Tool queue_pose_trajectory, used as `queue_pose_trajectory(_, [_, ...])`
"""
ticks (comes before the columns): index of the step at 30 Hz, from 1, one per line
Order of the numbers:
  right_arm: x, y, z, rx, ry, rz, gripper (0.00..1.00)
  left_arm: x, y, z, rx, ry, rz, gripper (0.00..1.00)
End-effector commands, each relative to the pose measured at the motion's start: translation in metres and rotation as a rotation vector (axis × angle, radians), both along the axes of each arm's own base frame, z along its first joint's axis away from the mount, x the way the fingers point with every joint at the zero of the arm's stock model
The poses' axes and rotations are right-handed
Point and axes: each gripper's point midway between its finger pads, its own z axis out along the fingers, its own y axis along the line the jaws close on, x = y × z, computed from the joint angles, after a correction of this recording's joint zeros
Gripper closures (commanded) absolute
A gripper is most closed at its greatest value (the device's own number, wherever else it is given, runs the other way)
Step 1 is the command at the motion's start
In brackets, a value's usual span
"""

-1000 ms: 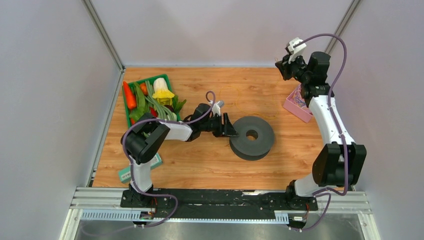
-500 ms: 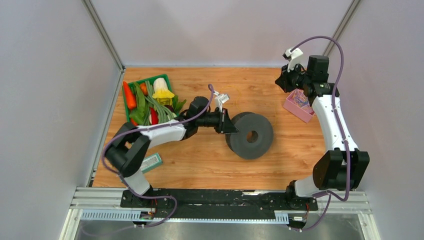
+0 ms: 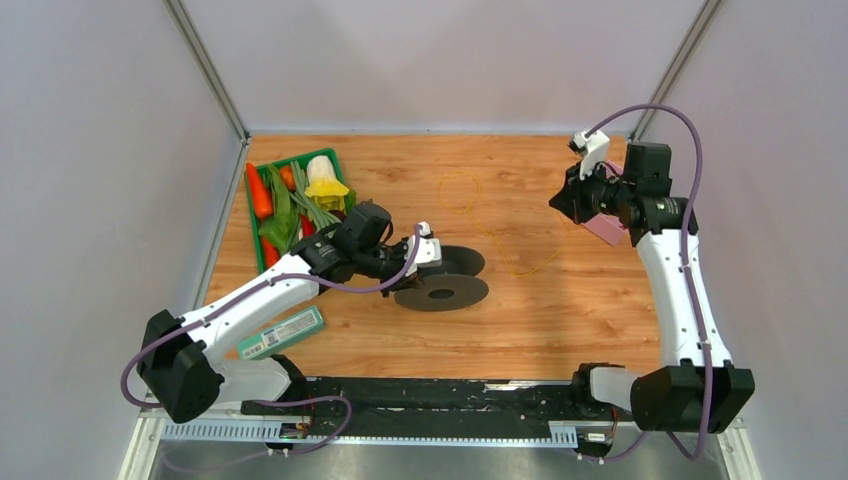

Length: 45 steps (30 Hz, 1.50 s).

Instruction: Wrap the cables

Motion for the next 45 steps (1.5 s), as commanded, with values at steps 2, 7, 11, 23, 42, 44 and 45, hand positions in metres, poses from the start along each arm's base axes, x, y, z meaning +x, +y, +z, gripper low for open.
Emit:
queue_pose_trajectory(2, [-0.037, 0.018, 0.002, 0.029, 0.004, 0.148, 1.00, -0.018, 0.013, -0.010, 0.078, -0.065, -0.107, 1.00])
queue_pose_trajectory(7, [-0.067, 0.034, 0.004, 0.040, 0.027, 0.294, 1.00, -0.020, 0.010, -0.001, 0.058, -0.022, -0.079, 0.52])
queue_pose_trajectory(11, [-0.093, 0.048, 0.002, 0.011, 0.065, 0.413, 1.00, -0.035, 0.020, 0.031, 0.037, 0.012, -0.083, 0.34])
queue_pose_trajectory(23, [-0.101, 0.079, -0.014, -0.276, 0.016, 0.646, 1.00, 0.024, 0.068, 0.103, -0.204, -0.178, 0.191, 0.27])
queue_pose_trajectory(42, [-0.069, 0.160, -0.057, -0.150, 0.070, 0.809, 1.00, 0.076, 0.014, 0.059, -0.252, -0.092, -0.151, 0.57])
queue_pose_trajectory(44, [-0.067, 0.170, -0.058, -0.143, 0.028, 0.784, 1.00, 0.072, 0.011, 0.058, -0.255, -0.073, -0.171, 0.62])
queue_pose_trajectory(45, [-0.067, 0.175, -0.059, -0.132, 0.012, 0.772, 1.00, 0.069, 0.010, 0.057, -0.256, -0.058, -0.176, 0.63])
